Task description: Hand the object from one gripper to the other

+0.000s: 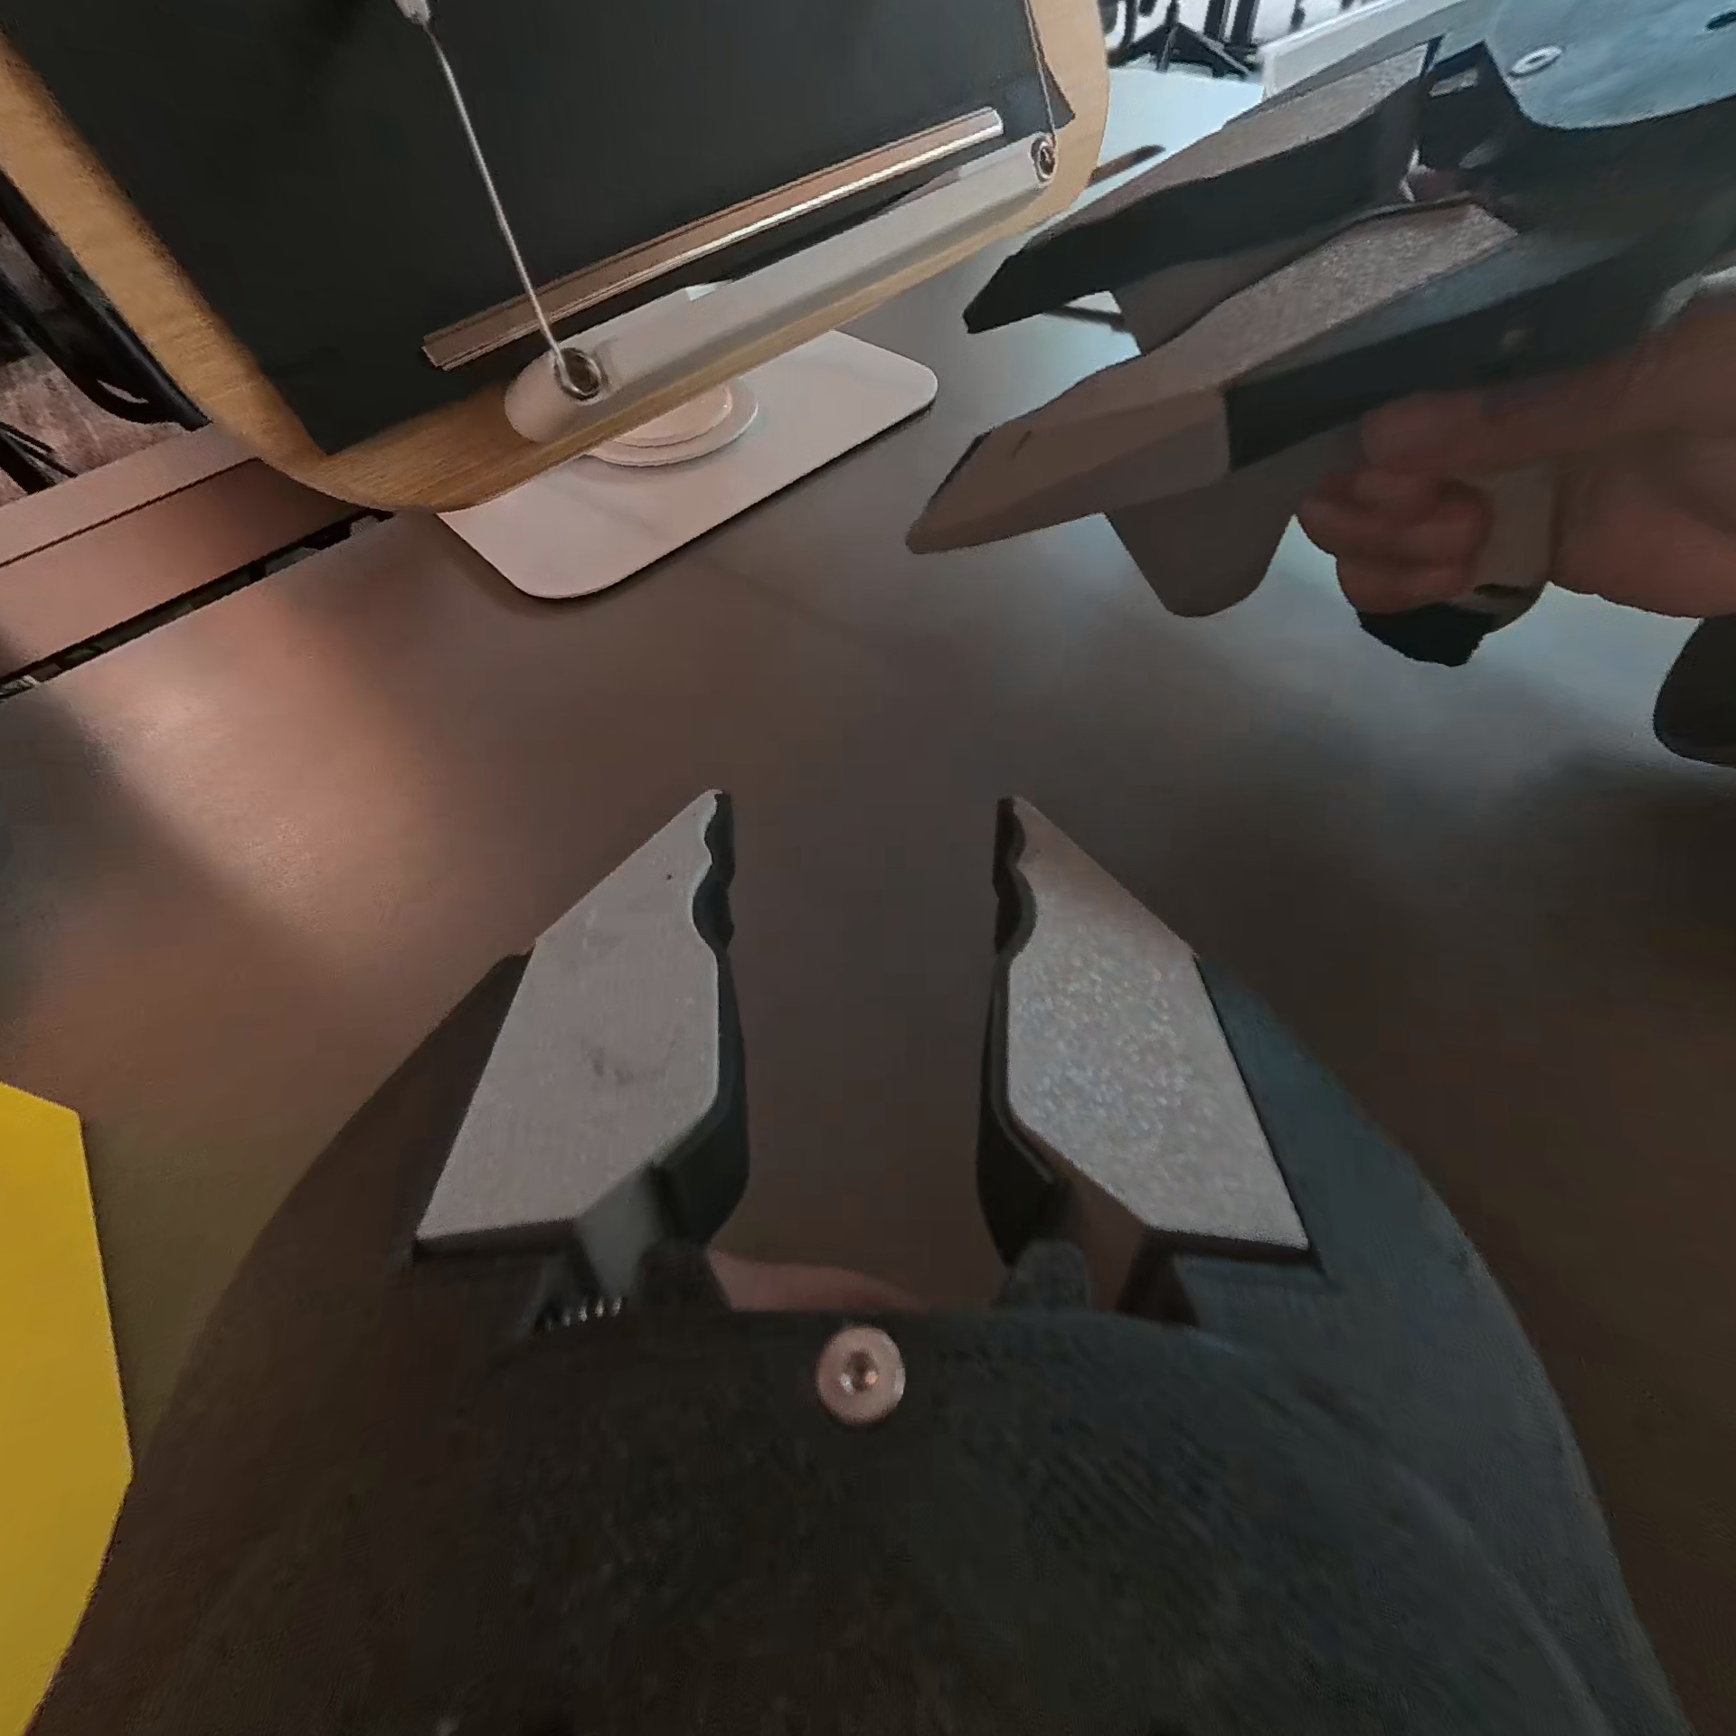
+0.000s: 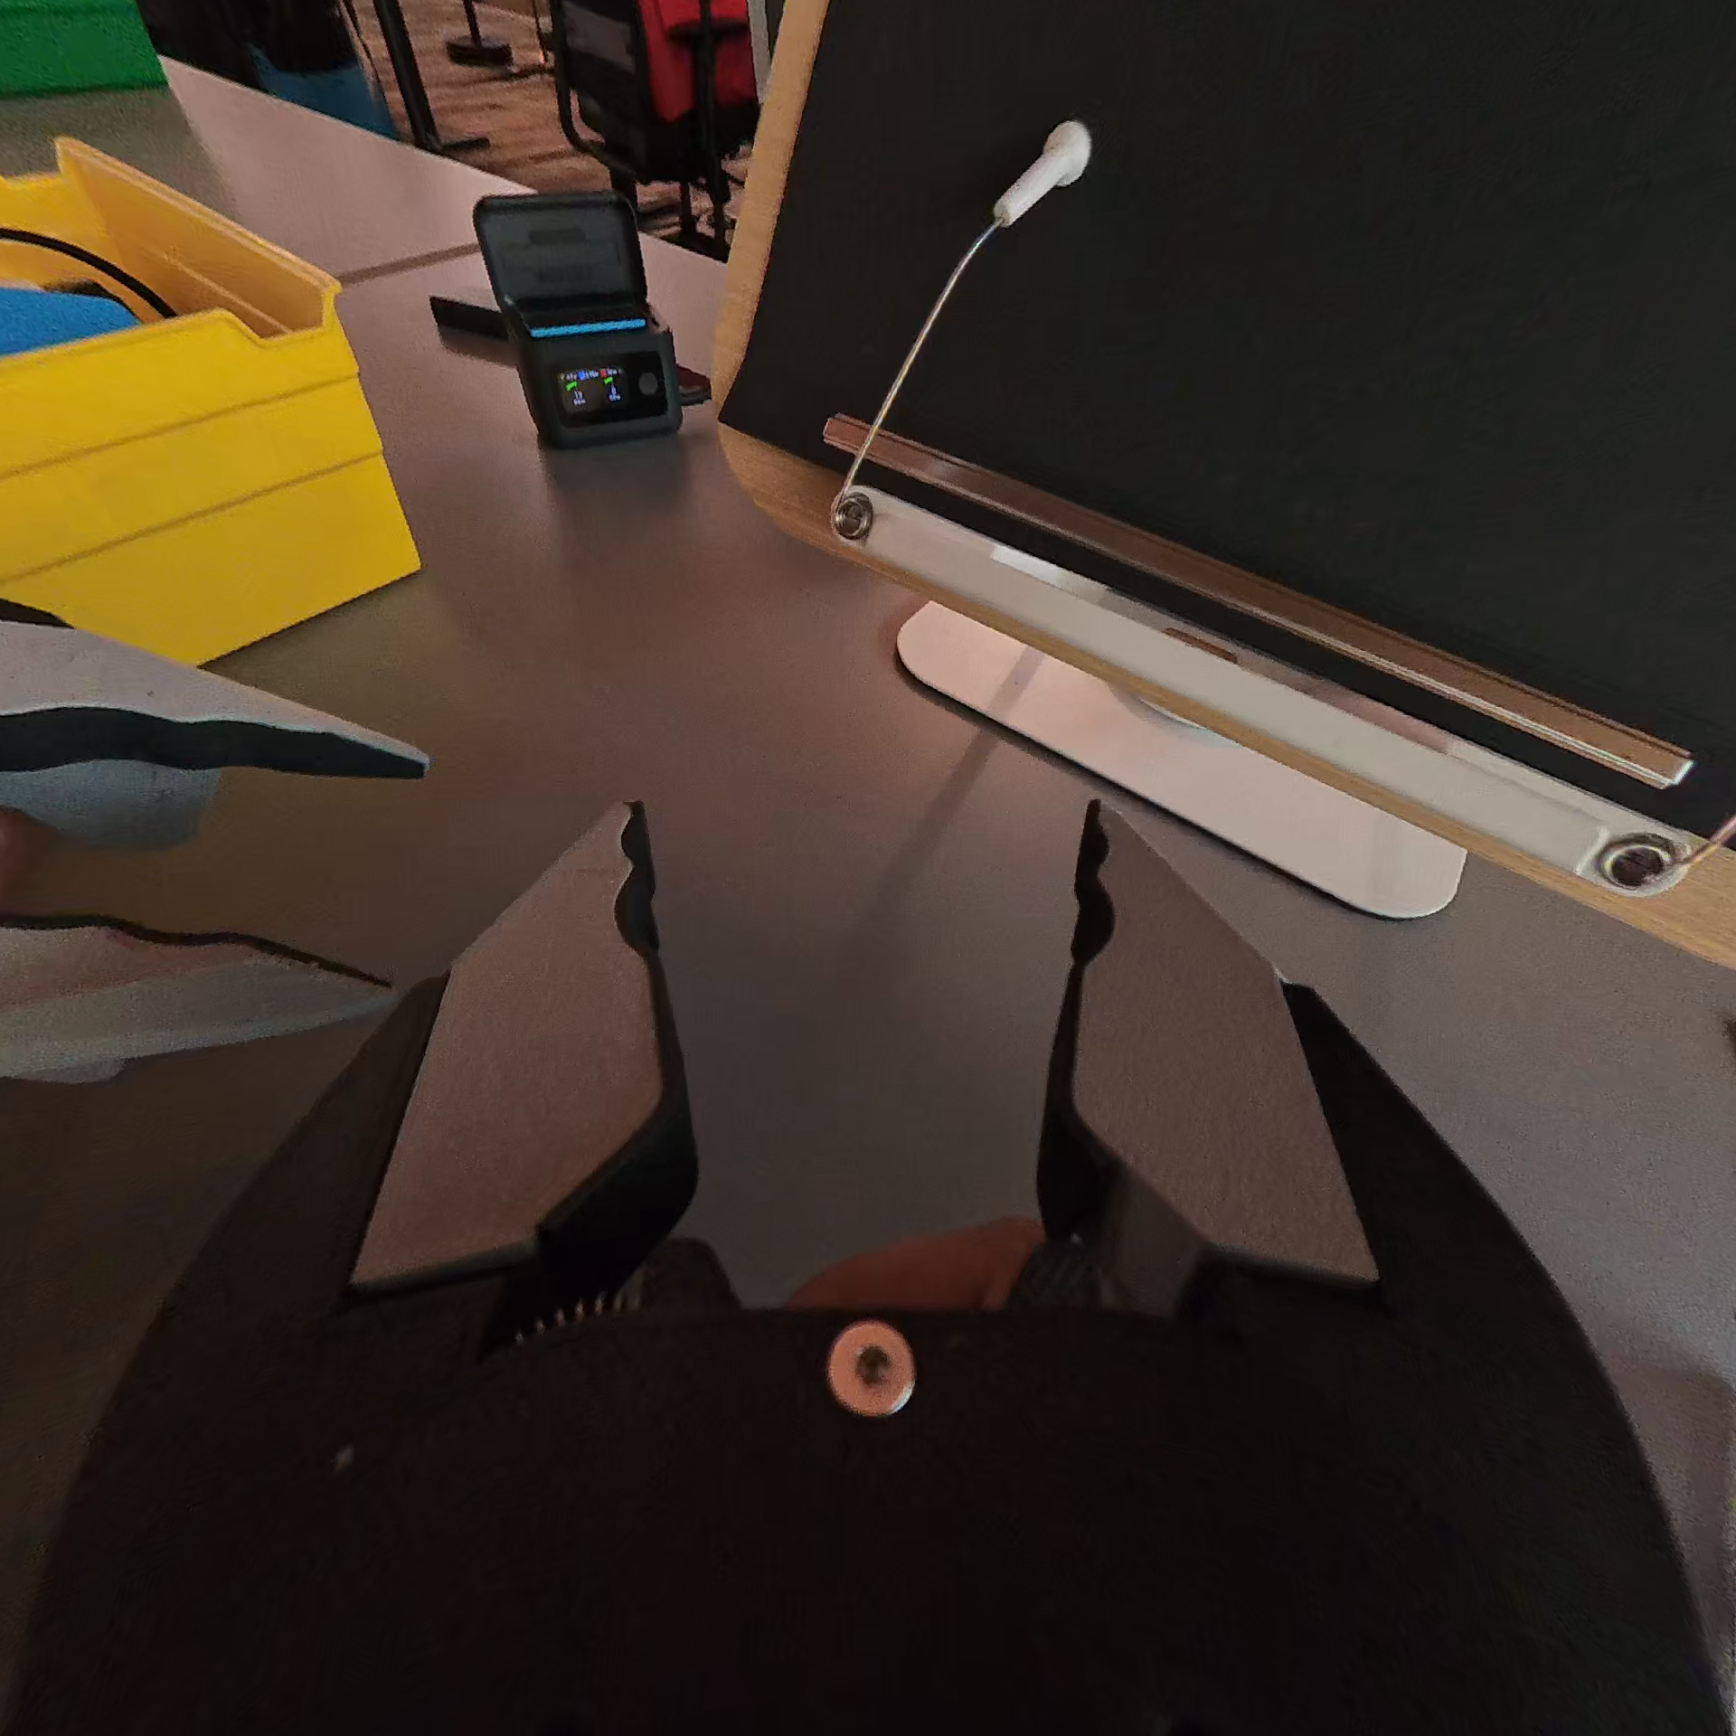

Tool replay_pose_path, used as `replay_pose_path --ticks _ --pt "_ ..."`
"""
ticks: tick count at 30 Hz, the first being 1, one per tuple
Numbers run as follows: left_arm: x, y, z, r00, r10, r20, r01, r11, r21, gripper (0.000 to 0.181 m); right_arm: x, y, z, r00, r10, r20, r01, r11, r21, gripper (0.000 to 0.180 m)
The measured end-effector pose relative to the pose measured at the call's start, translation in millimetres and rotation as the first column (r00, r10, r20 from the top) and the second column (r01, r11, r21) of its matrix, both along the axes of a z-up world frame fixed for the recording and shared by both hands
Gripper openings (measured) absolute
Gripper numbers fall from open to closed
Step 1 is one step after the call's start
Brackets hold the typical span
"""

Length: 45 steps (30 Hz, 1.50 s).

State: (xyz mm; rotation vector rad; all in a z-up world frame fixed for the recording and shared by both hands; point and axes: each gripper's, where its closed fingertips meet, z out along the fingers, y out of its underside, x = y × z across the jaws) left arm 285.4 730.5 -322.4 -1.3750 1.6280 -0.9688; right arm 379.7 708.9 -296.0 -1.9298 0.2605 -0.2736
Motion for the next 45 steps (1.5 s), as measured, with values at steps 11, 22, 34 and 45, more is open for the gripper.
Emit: replay_pose_path --ticks 11,22,34,45 --pt "1 -18 -5 0.999 -0.053 -0.009 0.054 0.998 0.024 0.052 -18 5 -16 0.998 0.059 0.036 -0.058 0.998 -0.033 0.093" --pt "2 4 6 0.998 0.027 0.055 -0.025 0.999 -0.046 0.051 -17 -16 -22 1.000 0.019 -0.005 -0.019 0.999 -0.033 0.091" --pt "3 11 14 0.994 0.060 0.092 -0.055 0.997 -0.051 0.051 -12 -12 -21 0.998 -0.054 -0.038 0.054 0.999 -0.006 0.088" --pt "4 5 8 0.996 0.039 0.075 -0.038 0.999 -0.013 0.051 -11 -10 -26 0.998 -0.060 -0.038 0.059 0.998 -0.021 0.087"
